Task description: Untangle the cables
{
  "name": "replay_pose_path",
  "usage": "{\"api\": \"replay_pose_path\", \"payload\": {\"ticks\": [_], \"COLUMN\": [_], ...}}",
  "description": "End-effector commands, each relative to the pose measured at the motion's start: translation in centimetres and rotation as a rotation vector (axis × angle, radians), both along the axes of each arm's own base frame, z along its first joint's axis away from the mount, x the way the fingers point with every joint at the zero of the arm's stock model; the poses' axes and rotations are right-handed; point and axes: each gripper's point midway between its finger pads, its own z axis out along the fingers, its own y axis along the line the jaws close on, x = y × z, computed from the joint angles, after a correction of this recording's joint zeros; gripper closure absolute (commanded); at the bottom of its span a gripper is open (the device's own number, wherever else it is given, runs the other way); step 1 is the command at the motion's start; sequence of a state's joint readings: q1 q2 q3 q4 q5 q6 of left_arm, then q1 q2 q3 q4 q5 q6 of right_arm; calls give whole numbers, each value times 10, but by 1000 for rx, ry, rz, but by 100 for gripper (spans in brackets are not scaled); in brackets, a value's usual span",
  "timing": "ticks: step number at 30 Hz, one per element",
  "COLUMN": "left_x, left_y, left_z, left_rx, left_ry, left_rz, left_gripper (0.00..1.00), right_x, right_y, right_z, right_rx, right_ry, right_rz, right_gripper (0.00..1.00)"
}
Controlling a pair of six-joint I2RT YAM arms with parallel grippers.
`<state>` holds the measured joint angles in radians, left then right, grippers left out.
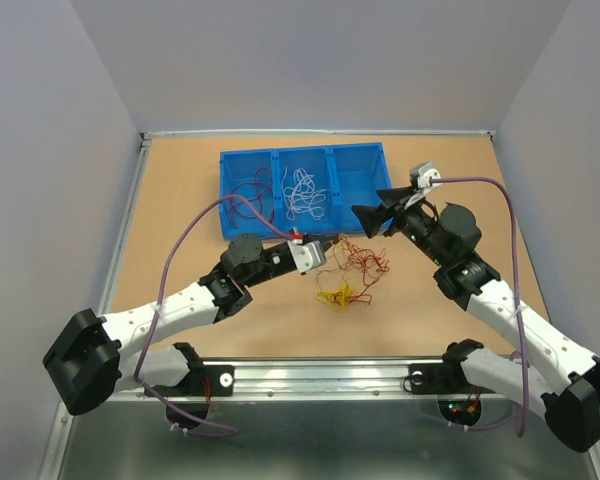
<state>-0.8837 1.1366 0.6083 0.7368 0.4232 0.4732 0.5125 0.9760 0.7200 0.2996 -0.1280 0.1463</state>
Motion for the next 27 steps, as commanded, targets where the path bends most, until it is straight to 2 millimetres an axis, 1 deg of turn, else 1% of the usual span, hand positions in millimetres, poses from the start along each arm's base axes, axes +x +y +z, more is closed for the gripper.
{"api": "replay_pose_path", "payload": {"ticks": [1, 5, 6, 8, 9, 11, 12, 14, 15, 17, 19, 22, 23, 24, 26, 27], "left_x": [22, 35, 42, 51, 57, 61, 63, 63, 65, 68, 71, 68, 67, 65, 64, 65], "left_y": [16, 24, 27, 31, 34, 35, 36, 37, 38, 40, 41, 41, 41, 40, 40, 41], "left_z": [34, 37, 40, 38, 37, 37, 37, 37, 36, 37, 36, 38, 39, 40, 40, 38], "left_rx": [-131, -153, -163, -165, -168, -172, -173, -176, -176, -181, -187, -191, -192, -192, -190, -183], "left_ry": [-4, 18, 25, 41, 53, 61, 65, 68, 73, 77, 90, 88, 86, 85, 80, 78], "left_rz": [163, 241, 284, 330, 358, 371, 375, 377, 386, 401, 411, 390, 383, 373, 371, 375], "left_gripper": [100, 100, 100, 100, 100, 100, 100, 100, 100, 100, 100, 100, 100, 100, 100, 100], "right_x": [-28, -40, -42, -50, -51, -60, -59, -62, -61, -61, -55, -47, -43, -41, -40, -40], "right_y": [18, 29, 32, 41, 45, 53, 57, 63, 66, 69, 71, 72, 72, 72, 72, 71], "right_z": [18, 18, 18, 16, 12, 12, 5, 5, 0, -3, -11, -13, -17, -15, -15, -15], "right_rx": [14, 10, 6, -5, -13, -26, -36, -41, -46, -62, -75, -85, -88, -89, -87, -84], "right_ry": [-87, -91, -90, -93, -84, -93, -77, -73, -58, -47, -21, -18, -9, -13, -10, -6], "right_rz": [167, 264, 285, 364, 389, 471, 491, 543, 559, 586, 578, 553, 541, 540, 533, 526], "right_gripper": [21, 21, 21, 21, 21, 21, 21, 21, 21, 22, 22, 24, 34, 50, 72, 88]}}
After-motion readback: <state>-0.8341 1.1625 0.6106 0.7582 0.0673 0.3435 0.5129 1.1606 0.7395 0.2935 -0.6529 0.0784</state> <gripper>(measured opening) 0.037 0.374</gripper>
